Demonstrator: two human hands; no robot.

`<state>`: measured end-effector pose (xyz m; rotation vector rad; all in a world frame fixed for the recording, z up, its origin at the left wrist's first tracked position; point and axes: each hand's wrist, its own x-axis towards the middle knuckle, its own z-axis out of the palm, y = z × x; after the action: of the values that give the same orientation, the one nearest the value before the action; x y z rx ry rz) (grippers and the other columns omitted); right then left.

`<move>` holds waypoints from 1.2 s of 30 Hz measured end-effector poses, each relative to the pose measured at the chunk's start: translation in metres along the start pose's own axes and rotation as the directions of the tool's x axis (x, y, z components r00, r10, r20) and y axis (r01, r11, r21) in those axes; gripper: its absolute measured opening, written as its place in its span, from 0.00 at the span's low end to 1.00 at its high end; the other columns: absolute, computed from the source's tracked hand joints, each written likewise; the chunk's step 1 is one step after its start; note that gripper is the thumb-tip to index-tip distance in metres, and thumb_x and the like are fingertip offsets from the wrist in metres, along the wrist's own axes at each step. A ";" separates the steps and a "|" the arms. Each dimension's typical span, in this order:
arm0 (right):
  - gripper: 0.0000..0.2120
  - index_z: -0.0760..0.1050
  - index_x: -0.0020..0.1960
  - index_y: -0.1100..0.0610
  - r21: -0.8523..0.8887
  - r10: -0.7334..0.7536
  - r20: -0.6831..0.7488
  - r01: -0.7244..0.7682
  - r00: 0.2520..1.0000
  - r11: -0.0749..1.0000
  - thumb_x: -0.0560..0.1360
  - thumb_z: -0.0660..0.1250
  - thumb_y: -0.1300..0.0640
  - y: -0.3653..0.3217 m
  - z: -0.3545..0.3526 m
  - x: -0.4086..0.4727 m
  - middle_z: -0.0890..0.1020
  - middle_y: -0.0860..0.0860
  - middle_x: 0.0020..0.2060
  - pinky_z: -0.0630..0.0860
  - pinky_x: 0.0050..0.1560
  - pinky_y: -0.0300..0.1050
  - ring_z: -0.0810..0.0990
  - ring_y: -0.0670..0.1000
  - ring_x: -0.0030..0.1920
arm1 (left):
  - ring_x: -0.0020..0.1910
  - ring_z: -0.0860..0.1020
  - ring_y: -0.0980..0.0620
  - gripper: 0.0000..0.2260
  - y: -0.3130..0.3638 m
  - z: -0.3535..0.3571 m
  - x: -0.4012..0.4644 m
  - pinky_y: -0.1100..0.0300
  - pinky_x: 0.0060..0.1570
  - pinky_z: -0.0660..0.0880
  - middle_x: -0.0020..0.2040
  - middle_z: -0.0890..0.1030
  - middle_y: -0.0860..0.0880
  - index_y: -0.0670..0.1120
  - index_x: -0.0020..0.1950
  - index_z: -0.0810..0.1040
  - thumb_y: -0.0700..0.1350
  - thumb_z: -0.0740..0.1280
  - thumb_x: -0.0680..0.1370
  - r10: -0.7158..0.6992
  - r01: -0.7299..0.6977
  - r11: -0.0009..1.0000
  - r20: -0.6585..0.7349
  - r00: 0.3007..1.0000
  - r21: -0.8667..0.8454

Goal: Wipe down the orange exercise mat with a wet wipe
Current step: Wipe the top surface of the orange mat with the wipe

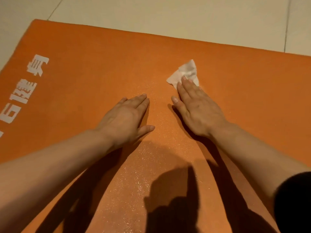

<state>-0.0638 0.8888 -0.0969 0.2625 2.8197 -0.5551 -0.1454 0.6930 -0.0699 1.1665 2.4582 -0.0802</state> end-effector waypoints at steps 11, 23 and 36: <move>0.28 0.45 0.80 0.54 0.146 -0.022 0.011 0.020 1.000 0.989 0.83 0.39 0.43 -0.009 -0.016 0.072 0.43 0.49 0.79 0.37 0.75 0.42 0.40 0.45 0.78 | 0.77 0.53 0.49 0.36 0.010 -0.016 0.048 0.57 0.74 0.49 0.80 0.51 0.47 0.45 0.79 0.49 0.60 0.60 0.79 0.013 -0.013 1.000 -0.066 0.998 0.006; 0.27 0.45 0.80 0.54 0.192 0.056 0.000 -0.055 0.998 0.980 0.84 0.37 0.45 0.003 -0.038 0.121 0.42 0.52 0.79 0.36 0.76 0.47 0.38 0.50 0.78 | 0.78 0.51 0.51 0.38 0.003 -0.025 0.075 0.56 0.75 0.46 0.80 0.49 0.47 0.46 0.80 0.48 0.62 0.60 0.78 0.040 -0.038 0.999 -0.059 0.997 0.025; 0.31 0.44 0.80 0.58 0.073 0.347 -0.133 -0.340 0.928 0.938 0.82 0.36 0.42 0.089 -0.049 0.083 0.44 0.53 0.79 0.39 0.77 0.48 0.40 0.49 0.78 | 0.78 0.47 0.53 0.38 0.041 -0.022 0.087 0.57 0.75 0.42 0.80 0.46 0.48 0.45 0.80 0.46 0.62 0.59 0.79 0.061 -0.060 0.998 -0.050 0.997 0.027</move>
<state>-0.1334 0.9997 -0.1078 0.8195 2.8006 -0.5426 -0.1708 0.7880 -0.0785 1.2678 2.4699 -0.0652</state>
